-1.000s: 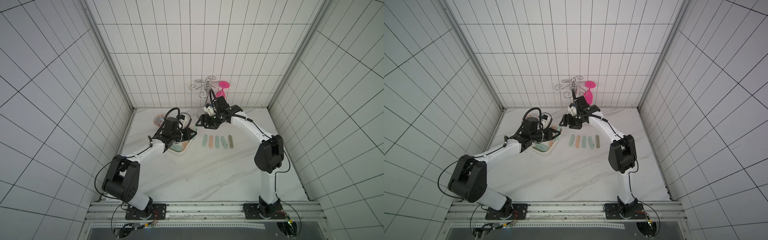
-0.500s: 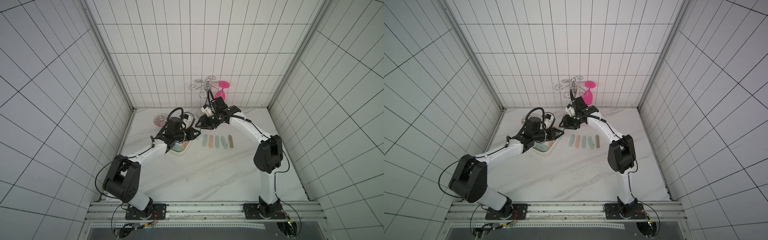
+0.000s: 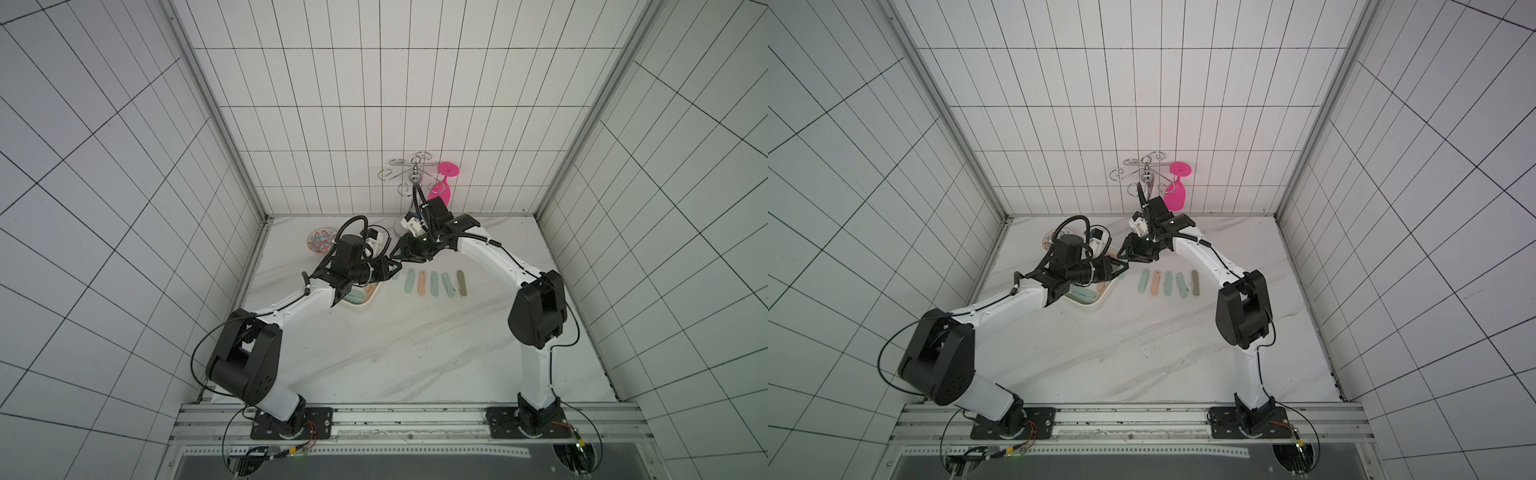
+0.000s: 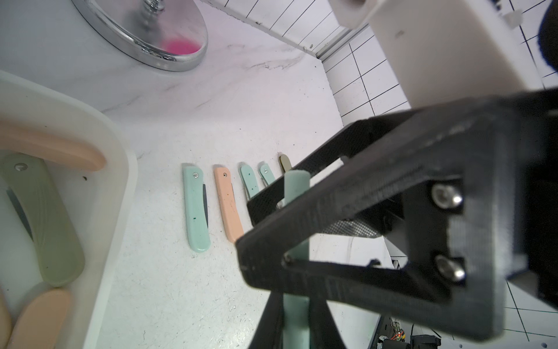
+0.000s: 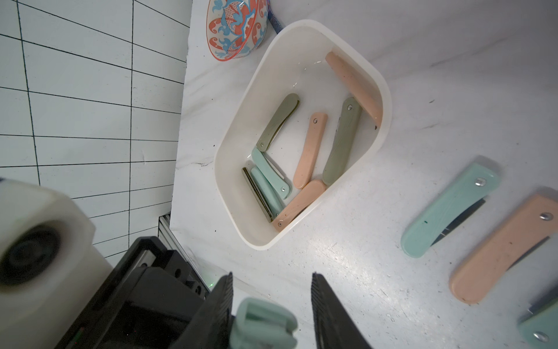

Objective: Take the fruit knife out of the storage box
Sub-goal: Place the fruit knife at the center of the board.

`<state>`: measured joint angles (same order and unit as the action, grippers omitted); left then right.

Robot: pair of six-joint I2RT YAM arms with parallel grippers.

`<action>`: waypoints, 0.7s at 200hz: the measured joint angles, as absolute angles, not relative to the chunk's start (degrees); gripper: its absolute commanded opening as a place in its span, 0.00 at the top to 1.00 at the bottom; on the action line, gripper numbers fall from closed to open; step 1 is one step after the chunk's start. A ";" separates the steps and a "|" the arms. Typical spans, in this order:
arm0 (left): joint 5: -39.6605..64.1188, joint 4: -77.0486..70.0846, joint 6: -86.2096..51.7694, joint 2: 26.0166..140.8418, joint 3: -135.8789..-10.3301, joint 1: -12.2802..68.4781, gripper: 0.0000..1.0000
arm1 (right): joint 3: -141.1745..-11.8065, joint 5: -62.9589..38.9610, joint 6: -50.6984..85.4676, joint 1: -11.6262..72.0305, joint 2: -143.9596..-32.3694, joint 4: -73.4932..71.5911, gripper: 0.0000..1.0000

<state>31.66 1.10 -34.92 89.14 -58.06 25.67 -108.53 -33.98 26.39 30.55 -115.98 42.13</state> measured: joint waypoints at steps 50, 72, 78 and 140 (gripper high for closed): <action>30.63 1.08 -34.89 89.21 -58.06 25.67 1.00 | -107.92 -31.68 25.76 30.81 -113.36 42.59 0.59; 30.39 1.10 -34.89 89.41 -58.06 25.67 1.00 | -107.92 -31.59 25.63 30.81 -112.97 42.57 0.59; 30.35 1.10 -34.89 89.43 -58.06 25.67 1.00 | -107.92 -31.57 25.63 30.81 -112.97 42.61 0.59; 29.95 1.43 -34.57 89.82 -58.22 25.65 0.99 | -107.94 -31.40 25.50 31.53 -113.49 42.72 0.66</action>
<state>29.95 1.43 -34.57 89.82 -58.22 25.65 -107.94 -31.40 25.50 31.53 -113.49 42.72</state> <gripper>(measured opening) 0.140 0.338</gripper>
